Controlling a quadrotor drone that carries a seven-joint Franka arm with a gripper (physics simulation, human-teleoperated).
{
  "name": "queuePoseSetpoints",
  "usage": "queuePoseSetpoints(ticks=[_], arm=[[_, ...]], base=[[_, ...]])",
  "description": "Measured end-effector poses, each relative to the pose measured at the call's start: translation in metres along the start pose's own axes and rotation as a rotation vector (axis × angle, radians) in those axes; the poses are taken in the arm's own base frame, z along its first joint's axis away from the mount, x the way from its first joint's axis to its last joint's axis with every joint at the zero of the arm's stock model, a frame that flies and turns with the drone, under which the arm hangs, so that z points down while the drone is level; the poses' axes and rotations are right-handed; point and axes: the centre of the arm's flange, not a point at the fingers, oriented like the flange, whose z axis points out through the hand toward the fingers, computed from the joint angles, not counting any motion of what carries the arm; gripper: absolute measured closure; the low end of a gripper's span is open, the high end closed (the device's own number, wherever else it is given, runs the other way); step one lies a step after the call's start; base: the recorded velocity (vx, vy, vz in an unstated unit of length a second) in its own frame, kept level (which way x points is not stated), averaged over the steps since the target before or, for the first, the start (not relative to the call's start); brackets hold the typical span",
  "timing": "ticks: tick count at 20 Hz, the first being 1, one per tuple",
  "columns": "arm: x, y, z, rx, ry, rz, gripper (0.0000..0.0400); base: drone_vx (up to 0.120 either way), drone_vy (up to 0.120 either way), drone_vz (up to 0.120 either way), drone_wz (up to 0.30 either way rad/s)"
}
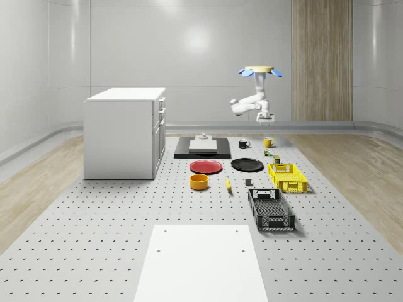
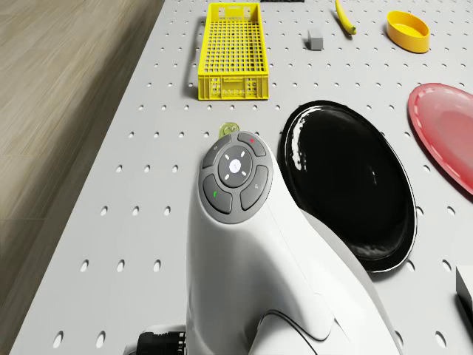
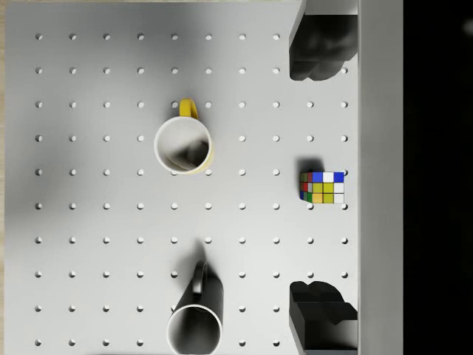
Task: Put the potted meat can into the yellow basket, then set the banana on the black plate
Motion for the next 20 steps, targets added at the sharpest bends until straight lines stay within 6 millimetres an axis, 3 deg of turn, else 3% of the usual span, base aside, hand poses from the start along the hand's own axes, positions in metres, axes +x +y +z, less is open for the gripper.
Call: queuePoseSetpoints(ticks=[16,20], arm=[[0.0,0.0,0.0,0.0,0.0,0.0,0.0],[0.0,0.0,0.0,0.0,0.0,0.0,0.0]], base=[[0.12,0.0,-0.117,0.0],[0.12,0.08,0.0,0.0]])
